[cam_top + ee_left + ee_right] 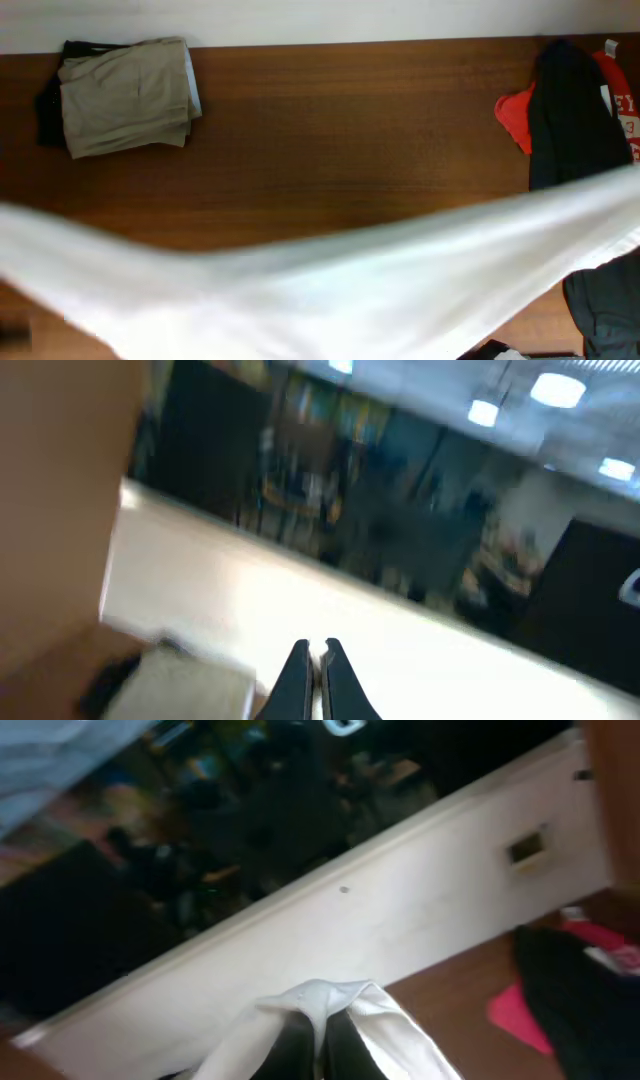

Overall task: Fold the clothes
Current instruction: 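Lift the T-shirt with both grippers and lay it flat on the table, then grasp the T-shirt's bottom-left and right corners with both grippers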

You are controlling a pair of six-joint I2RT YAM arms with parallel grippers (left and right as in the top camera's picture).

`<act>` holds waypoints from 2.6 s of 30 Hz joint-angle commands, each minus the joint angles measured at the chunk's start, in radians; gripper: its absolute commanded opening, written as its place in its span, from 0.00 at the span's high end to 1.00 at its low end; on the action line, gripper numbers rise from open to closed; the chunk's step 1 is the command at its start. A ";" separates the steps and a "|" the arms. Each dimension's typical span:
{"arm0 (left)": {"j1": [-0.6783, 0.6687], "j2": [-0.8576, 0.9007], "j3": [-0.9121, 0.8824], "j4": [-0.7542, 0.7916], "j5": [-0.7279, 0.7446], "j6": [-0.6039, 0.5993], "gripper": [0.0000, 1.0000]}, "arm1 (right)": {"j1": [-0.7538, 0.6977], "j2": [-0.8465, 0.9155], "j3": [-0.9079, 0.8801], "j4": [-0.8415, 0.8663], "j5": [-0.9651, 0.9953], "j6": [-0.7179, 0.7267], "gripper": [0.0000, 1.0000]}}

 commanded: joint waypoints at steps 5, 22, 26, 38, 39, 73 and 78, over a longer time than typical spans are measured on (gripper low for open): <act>-0.096 0.526 -0.146 0.027 0.073 0.035 0.99 | -0.299 0.428 -0.029 0.015 -0.051 0.043 0.96; -0.428 1.007 -0.037 0.055 -0.175 0.078 0.01 | -0.652 0.959 -0.013 0.061 -0.528 -0.175 0.01; -0.428 0.803 -0.037 -0.172 -0.206 0.078 0.01 | -0.652 0.824 -0.013 -0.066 -0.598 -0.141 0.01; -0.428 0.212 -0.715 -0.263 -0.197 0.183 0.01 | -0.651 0.277 -0.624 -0.082 -0.630 -0.227 0.02; -0.428 0.185 -0.857 -0.225 -0.189 0.183 0.01 | -0.651 0.282 -0.699 -0.064 -0.629 -0.227 0.01; -0.722 0.546 -1.853 0.591 -0.260 -0.143 0.99 | -0.823 0.636 -0.960 0.245 -0.659 -0.224 0.01; -0.723 0.546 -1.853 0.591 -0.238 -0.143 0.99 | -0.866 0.743 -1.089 0.450 -0.682 -0.174 0.22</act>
